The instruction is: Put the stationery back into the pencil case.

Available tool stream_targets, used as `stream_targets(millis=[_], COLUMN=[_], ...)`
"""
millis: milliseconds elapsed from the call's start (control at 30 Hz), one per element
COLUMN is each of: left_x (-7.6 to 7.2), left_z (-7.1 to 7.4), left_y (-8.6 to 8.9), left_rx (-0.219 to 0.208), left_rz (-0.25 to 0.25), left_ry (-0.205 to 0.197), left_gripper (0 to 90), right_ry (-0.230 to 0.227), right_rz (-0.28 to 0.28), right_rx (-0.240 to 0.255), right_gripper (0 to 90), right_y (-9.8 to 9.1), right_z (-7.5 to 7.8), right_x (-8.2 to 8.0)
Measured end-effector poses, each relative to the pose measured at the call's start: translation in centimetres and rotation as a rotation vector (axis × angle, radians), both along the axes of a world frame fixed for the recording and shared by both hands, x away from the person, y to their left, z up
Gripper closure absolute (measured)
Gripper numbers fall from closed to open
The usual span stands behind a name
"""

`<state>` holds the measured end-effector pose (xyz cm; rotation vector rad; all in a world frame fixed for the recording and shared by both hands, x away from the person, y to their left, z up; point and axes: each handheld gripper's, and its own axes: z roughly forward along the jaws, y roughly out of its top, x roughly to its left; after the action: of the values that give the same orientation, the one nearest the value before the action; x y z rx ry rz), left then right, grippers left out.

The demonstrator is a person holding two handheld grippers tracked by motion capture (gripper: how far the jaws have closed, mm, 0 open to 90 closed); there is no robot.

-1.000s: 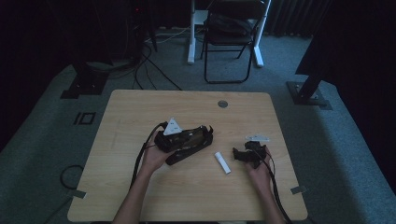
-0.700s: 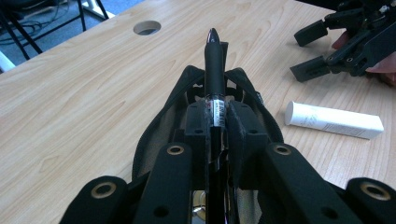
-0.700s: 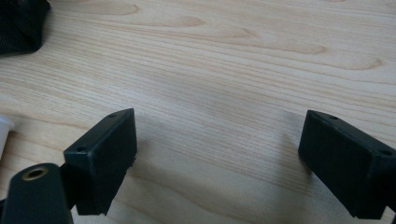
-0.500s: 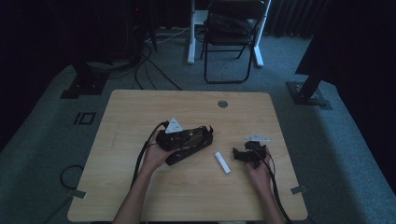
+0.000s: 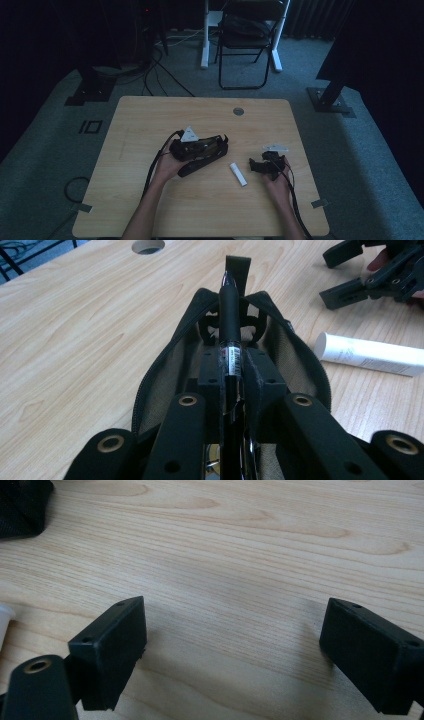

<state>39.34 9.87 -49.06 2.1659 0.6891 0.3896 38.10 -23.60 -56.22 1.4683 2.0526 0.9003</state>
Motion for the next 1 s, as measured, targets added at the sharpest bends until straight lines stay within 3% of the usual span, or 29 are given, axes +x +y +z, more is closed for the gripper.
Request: stream_targets(millis=[433,600,700,1000], left_x=[0.2,0.2,0.1,-1.1], left_z=[-0.7,-1.0,-0.9,0.5], left_y=[0.0,0.1,0.2,0.1], left_rx=[0.040,0.044,0.031,0.003], left_rz=[0.008,0.019,0.014,0.003], left_ry=[0.014,0.020,0.021,-0.027], left_gripper=[79.1,78.5,73.3,66.7], right_ry=[0.000,0.000,0.000,0.000], right_rz=[0.000,0.000,0.000,0.003], right_rx=[0.000,0.000,0.000,0.000], right_gripper=[11.4,11.4,11.4,11.4], right_y=[0.0,0.0,0.0,0.0], right_z=[0.0,0.0,0.0,0.0], right_x=[0.0,0.0,0.0,0.0])
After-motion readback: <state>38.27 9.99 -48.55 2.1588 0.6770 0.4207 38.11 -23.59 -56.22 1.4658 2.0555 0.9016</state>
